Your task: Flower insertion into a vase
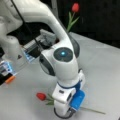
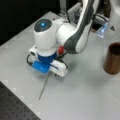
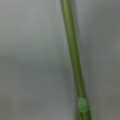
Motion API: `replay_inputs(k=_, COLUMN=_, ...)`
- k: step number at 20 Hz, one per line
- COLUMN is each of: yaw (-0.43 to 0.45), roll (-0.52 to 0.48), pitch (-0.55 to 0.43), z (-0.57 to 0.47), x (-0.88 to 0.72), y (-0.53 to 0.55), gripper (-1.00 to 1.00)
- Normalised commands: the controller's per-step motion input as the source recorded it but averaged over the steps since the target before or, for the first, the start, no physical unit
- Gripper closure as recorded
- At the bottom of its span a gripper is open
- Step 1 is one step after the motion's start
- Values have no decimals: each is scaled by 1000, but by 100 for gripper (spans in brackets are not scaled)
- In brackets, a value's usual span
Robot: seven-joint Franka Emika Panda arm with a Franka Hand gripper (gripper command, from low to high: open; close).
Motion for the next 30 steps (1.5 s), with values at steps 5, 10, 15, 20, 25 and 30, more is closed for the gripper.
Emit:
replay_inputs(k=5, yaw=-5, roll=-57, pitch=56, z=-97, x=-29, y=-52, gripper=-100)
replay_inputs(k=10, yaw=-64, roll=-55, pitch=19, z=-119, x=-15, y=-25, gripper=-100)
replay_inputs(k=15, yaw=-74, roll=-61, pitch=-13, z=-95, x=-19, y=14, gripper=-100)
replay_inputs(k=20, yaw=-63, roll=-75, pitch=-46, z=-111, x=1, y=42, gripper=-100)
replay_inputs(k=25, yaw=-46, roll=-83, pitch=-68, z=-127, x=35, y=58, gripper=100)
replay_inputs(k=30, yaw=-2, roll=-66, pitch=-71, z=-134, x=21, y=45, gripper=100)
